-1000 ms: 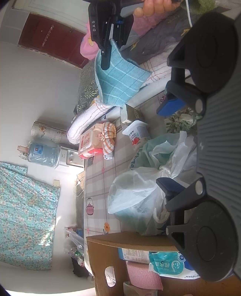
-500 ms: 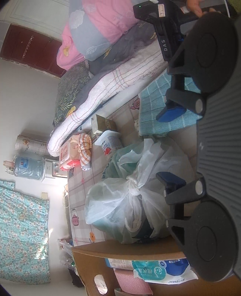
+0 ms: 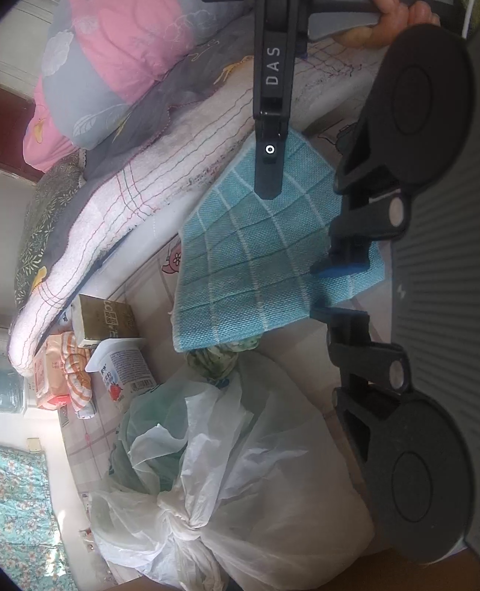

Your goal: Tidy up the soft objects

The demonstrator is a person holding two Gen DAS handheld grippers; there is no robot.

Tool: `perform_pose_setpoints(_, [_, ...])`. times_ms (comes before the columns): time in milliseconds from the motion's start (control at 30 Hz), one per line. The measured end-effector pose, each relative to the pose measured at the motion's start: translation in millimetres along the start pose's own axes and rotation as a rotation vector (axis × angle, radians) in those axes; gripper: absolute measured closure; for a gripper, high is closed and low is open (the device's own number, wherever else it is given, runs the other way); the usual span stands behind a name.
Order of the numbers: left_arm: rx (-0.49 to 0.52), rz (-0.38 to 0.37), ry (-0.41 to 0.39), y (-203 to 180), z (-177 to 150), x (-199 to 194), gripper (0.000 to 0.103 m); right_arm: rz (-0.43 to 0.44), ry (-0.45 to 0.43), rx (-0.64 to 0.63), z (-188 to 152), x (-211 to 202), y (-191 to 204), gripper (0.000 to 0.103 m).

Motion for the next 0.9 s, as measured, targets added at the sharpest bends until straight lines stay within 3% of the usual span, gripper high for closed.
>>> perform_pose_setpoints(133, [-0.007, 0.003, 0.019, 3, -3, 11, 0.088, 0.011, -0.055, -0.174, 5, -16, 21, 0.085])
perform_pose_setpoints(300, [-0.004, 0.002, 0.019, 2, -1, 14, 0.088, 0.048, -0.087, -0.261, 8, -26, 38, 0.085])
perform_pose_setpoints(433, [-0.013, -0.018, 0.019, 5, 1, 16, 0.088, 0.059, -0.094, -0.428, 4, -22, 63, 0.085])
perform_pose_setpoints(733, [-0.171, -0.113, 0.053, 32, 3, 15, 0.088, 0.068, 0.011, -0.839, -24, -13, 105, 0.085])
perform_pose_setpoints(900, [-0.215, -0.133, 0.043, 37, 5, 9, 0.088, 0.03, 0.067, -0.948, -37, -2, 111, 0.084])
Point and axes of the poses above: each gripper's, at about its wrist camera, not at the fingertips, and x roughly the way its jaws point, y to its left, z to its top, the point moved 3 cm from there along x, roughly the way its jaws point, and after that the axes turned 2 degrees about -x, right-handed, at the moved point
